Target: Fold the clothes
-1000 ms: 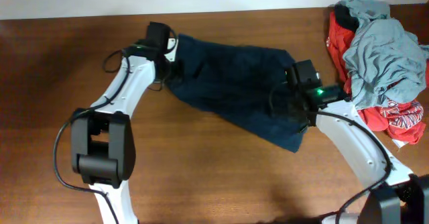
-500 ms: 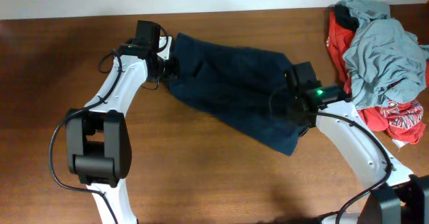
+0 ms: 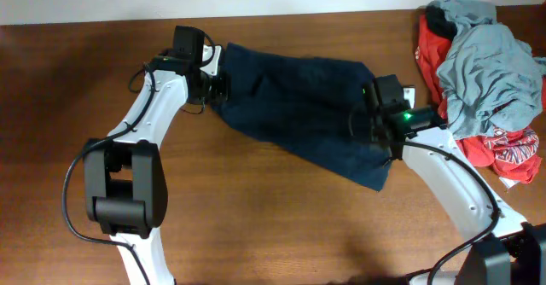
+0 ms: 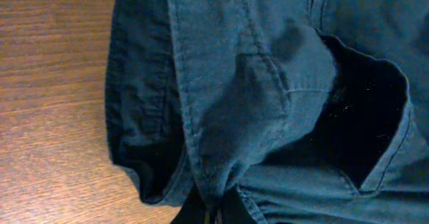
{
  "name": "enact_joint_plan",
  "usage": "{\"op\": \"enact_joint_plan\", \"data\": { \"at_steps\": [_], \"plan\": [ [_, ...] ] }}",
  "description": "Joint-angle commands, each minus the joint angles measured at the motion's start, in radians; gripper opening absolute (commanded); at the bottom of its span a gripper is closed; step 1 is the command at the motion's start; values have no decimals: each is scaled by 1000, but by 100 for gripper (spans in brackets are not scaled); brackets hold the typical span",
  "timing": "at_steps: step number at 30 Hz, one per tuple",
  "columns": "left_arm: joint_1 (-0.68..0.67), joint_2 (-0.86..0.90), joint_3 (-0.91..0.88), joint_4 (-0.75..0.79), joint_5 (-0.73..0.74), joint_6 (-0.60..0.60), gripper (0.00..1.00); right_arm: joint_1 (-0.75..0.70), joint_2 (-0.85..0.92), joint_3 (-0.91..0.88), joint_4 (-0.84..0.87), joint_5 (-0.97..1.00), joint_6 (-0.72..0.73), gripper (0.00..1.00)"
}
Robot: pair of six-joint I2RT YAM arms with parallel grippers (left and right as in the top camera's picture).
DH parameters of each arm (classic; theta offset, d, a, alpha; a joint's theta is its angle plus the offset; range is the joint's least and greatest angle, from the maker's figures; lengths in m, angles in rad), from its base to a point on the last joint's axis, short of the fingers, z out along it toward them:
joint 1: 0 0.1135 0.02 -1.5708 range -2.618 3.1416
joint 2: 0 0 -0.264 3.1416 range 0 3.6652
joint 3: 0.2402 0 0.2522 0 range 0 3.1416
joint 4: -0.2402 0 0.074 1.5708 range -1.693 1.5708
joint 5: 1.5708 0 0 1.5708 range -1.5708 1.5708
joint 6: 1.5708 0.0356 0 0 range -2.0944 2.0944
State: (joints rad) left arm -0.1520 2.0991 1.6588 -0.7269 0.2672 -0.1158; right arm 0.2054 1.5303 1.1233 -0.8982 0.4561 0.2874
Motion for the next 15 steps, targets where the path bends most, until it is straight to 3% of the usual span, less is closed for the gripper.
{"op": "enact_joint_plan", "data": {
  "at_steps": [1, 4, 9, 10, 11, 13, 15],
  "plan": [
    [105, 10, 7, 0, -256, 16, 1, -50, -22, -11, -75, -5, 32, 4],
    [123, 10, 7, -18, -256, 16, 0, -50, -13, -47, -84, -206, -53, 4],
    [156, 10, 7, -30, -256, 16, 1, -50, -2, -107, -85, -380, -111, 4],
    [160, 10, 7, -32, -256, 16, 1, -49, -2, -113, -85, -411, -127, 8],
    [165, 10, 7, -33, -256, 16, 1, -48, -2, -118, -90, -451, -148, 23],
    [171, 10, 7, -33, -256, 16, 1, -48, -2, -119, -109, -505, -185, 43],
    [174, 10, 7, -33, -256, 16, 0, -48, -2, -119, -132, -561, -235, 49]
  ]
}}
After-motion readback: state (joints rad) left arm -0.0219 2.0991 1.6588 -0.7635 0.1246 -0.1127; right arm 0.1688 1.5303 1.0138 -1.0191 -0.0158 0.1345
